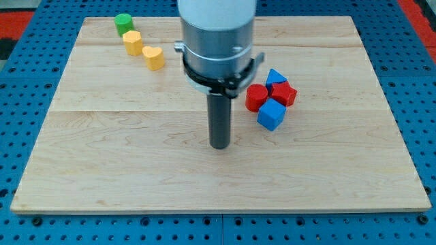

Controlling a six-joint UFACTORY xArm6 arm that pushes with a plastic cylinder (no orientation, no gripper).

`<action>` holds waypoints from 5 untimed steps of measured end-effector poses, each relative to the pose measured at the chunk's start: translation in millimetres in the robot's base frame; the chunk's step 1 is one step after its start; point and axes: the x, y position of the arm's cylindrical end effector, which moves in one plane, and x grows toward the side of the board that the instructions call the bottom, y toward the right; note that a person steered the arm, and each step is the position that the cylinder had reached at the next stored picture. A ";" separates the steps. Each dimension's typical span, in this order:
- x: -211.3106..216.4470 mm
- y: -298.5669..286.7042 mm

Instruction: Point your arm towards red circle

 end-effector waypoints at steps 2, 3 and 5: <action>-18.5 -0.8; -31.0 -3.6; -66.7 14.5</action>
